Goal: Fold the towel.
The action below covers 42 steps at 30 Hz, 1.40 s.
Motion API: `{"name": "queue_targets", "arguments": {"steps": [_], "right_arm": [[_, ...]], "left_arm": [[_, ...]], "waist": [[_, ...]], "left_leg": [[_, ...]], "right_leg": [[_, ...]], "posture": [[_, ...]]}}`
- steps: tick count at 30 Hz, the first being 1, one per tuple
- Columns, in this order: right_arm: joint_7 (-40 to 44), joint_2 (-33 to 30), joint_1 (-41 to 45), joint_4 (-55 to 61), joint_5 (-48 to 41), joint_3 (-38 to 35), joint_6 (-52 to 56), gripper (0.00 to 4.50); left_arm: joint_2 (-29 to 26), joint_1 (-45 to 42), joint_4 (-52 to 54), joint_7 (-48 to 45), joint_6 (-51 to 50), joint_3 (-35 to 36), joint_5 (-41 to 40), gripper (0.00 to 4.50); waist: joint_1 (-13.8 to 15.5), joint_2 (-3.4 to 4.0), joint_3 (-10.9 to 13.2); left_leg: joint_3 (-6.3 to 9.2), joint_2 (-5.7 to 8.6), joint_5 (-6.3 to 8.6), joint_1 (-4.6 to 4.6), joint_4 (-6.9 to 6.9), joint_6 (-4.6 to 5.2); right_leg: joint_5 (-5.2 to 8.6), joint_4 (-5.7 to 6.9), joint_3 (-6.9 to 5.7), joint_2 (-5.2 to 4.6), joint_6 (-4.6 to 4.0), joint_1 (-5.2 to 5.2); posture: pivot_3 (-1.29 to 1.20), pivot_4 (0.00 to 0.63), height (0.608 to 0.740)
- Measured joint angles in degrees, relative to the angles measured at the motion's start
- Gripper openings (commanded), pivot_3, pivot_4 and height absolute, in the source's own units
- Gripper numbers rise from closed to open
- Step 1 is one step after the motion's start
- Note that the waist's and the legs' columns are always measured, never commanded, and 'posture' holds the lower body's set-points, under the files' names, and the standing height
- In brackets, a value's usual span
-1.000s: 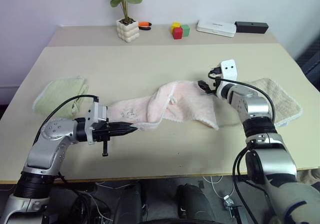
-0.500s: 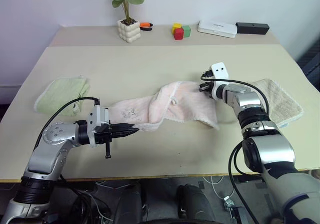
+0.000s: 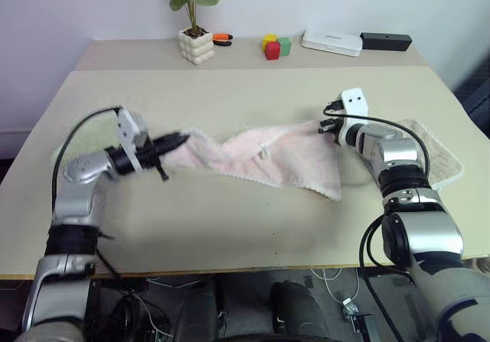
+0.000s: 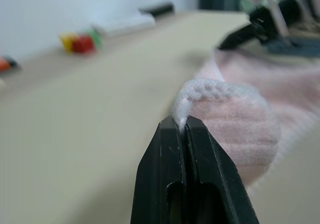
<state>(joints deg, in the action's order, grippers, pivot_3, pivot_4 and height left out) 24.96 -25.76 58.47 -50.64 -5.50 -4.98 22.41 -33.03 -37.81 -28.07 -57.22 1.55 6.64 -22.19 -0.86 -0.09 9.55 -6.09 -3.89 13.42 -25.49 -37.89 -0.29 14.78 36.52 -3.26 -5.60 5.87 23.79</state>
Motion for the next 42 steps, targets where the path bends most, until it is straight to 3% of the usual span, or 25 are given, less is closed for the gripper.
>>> {"name": "queue_targets", "arguments": {"steps": [8, 12, 16, 18, 23, 27, 33, 37, 42], "right_arm": [[-7.1, 1.3, 14.1, -13.9, 3.0, -0.4, -16.5, 0.04], [-8.7, 1.3, 19.9, -15.5, 2.5, -2.2, -22.1, 0.04], [-5.9, -2.3, 18.1, -9.7, 0.9, -4.3, -25.1, 0.04], [-2.5, -2.9, 13.5, -2.8, -0.5, -4.6, -24.3, 0.04], [9.4, -3.3, -14.4, 32.8, -8.2, -0.8, -9.0, 0.04], [14.4, -7.0, -28.6, 47.3, -8.9, 4.1, -0.3, 0.04], [22.1, -18.0, -35.4, 57.8, -14.3, -0.2, 8.2, 0.04], [28.9, -23.3, -40.3, 63.7, -18.4, -1.1, 11.8, 0.04], [40.5, -33.0, -51.4, 67.2, -22.8, -3.8, 13.2, 0.04]], "left_arm": [[0.0, -31.2, -37.4, 12.2, 13.2, 1.1, 9.5, 0.00], [-2.3, -39.9, -42.8, 14.9, 19.6, 1.0, 13.1, 0.00], [-7.2, -41.4, -43.4, 7.7, 24.1, 3.3, 12.9, 0.00], [-8.3, -39.4, -43.3, 2.4, 24.6, 4.7, 11.5, 0.00], [-8.5, -24.9, -39.7, -18.6, 23.7, 7.8, 5.9, 0.00], [-9.2, -16.4, -35.4, -29.2, 21.9, 8.4, 3.1, 0.00], [-12.7, -0.2, -22.9, -35.0, 17.7, 7.3, -2.0, 0.00], [-15.1, 5.9, -15.4, -35.1, 14.6, 5.3, -5.6, 0.00], [-21.7, 18.5, -5.8, -35.1, 9.6, 1.4, -12.2, 0.00]], "waist": [[-0.2, -0.11, 0.2], [-0.4, -0.09, 0.3], [-0.2, -0.08, 0.3], [-0.2, -0.07, 0.3], [-0.1, -0.07, 0.2], [0.0, -0.07, 0.4], [0.2, -0.09, 0.3], [0.6, -0.18, 0.3], [0.3, -0.16, 0.3]], "left_leg": [[-0.12, 0.01, -0.24, -0.38, 0.10, -0.39], [-0.13, 0.01, -0.28, -0.82, 0.14, -0.45], [-0.18, 0.01, -0.29, -0.82, 0.26, -0.46], [-0.18, 0.01, -0.29, -0.81, 0.16, -0.46], [-0.09, -0.03, -0.28, -0.79, -0.09, -0.45], [-0.05, -0.02, -0.26, -0.90, -0.33, -0.40], [0.04, -0.04, -0.08, -0.80, -0.30, -0.10], [0.12, -0.03, -0.07, -0.77, -0.33, -0.08], [0.07, -0.03, -0.02, -0.67, -0.32, -0.02]], "right_leg": [[0.02, -0.04, 0.02, 0.00, 0.06, 0.42], [0.02, 0.13, 0.01, 0.00, 0.08, 0.87], [0.03, 0.04, -0.01, 0.00, 0.10, 0.86], [0.04, 0.05, -0.01, 0.00, 0.11, 0.84], [0.04, 0.44, -0.01, 0.00, 0.11, 0.79], [0.05, 0.52, 0.01, -0.03, 0.09, 0.91], [0.06, 0.60, 0.02, -0.03, 0.06, 0.87], [0.06, 0.58, -0.02, -0.04, 0.06, 0.78], [0.06, 0.57, 0.01, -0.07, 0.05, 0.74]], "posture": [[0.00, 0.150, 0.735], [0.00, 0.150, 0.735], [0.00, 0.150, 0.735], [0.00, 0.150, 0.735], [0.00, 0.150, 0.735], [0.00, 0.150, 0.735], [0.00, 0.150, 0.735], [0.00, 0.150, 0.735], [0.00, 0.150, 0.735]]}}
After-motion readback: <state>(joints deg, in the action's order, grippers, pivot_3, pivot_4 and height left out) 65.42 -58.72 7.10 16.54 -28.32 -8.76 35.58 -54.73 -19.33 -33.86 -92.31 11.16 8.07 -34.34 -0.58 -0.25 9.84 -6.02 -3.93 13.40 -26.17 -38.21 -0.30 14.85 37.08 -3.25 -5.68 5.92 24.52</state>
